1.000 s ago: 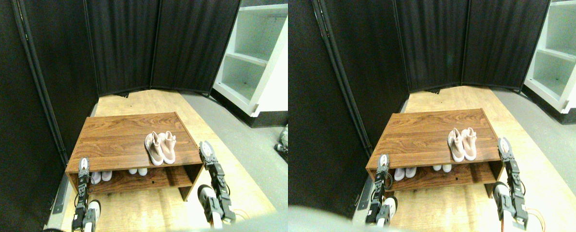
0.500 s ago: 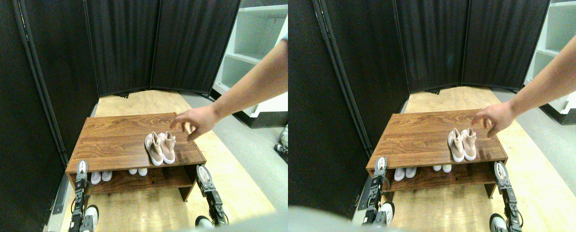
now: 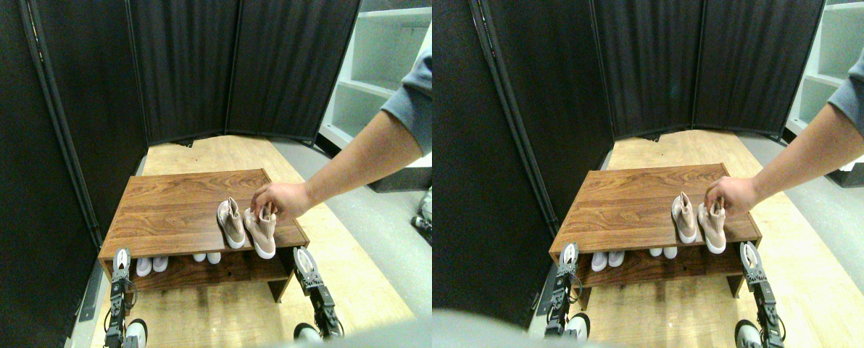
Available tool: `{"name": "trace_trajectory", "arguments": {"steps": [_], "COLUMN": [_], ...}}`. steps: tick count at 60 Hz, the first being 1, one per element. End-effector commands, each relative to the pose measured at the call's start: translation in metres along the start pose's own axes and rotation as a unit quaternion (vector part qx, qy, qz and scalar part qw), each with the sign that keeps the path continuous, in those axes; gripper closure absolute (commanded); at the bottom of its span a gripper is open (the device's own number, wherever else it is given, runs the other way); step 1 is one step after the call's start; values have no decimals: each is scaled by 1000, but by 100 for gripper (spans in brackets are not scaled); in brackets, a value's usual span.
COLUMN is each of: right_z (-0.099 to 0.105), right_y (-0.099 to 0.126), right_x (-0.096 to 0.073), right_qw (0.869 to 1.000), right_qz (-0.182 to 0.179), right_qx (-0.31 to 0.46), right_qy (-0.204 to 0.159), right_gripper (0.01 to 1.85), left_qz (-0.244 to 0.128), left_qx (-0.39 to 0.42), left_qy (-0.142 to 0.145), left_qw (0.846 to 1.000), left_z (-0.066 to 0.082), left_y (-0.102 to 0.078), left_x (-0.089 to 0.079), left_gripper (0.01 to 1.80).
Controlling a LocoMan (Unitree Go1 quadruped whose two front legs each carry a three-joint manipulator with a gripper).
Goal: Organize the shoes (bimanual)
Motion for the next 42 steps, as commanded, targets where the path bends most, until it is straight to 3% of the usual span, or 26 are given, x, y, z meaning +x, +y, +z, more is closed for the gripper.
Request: {"name": "trace_trajectory", "arguments": {"steps": [1, 16, 28, 30, 31, 32, 35, 37, 38, 39, 42], "right_z": [1, 6, 8, 8, 8, 8, 6, 5, 4, 4, 0], "right_y": [11, 14, 16, 17, 18, 19, 25, 26, 26, 26, 26], "right_x": [-1, -8, -12, -13, -14, -15, -17, -16, -15, -15, -12], "right_qw": [1000, 999, 999, 1000, 1000, 1000, 1000, 1000, 999, 999, 999], "right_qz": [25, 38, 26, 23, 22, 21, 5, 4, -2, -2, -3], "right_qx": [-9, -11, -3, 0, -2, 0, 29, 28, 33, 33, 42], "right_qy": [-1, -9, -19, -18, -15, -13, 3, 4, 13, 13, 27], "right_gripper": [185, 185, 185, 175, 152, 141, 69, 54, 37, 37, 12], "left_qz": [-31, -34, -29, -30, -30, -29, -27, -27, -27, -27, -28], "left_qx": [-4, -1, -8, -9, -10, -10, -13, -13, -14, -14, -10], "left_qy": [-3, 3, 0, 0, 1, 1, 0, 0, -1, -1, 2], "left_qw": [1000, 999, 1000, 1000, 1000, 1000, 1000, 1000, 1000, 1000, 1000], "left_z": [0, -4, -7, -7, -7, -7, -7, -7, -7, -7, -6], "left_y": [-12, -12, -14, -14, -13, -13, -13, -13, -13, -13, -13], "left_x": [0, 0, 1, 1, 1, 1, 1, 1, 1, 1, 1], "left_gripper": [180, 180, 180, 180, 180, 180, 180, 180, 180, 180, 180]}}
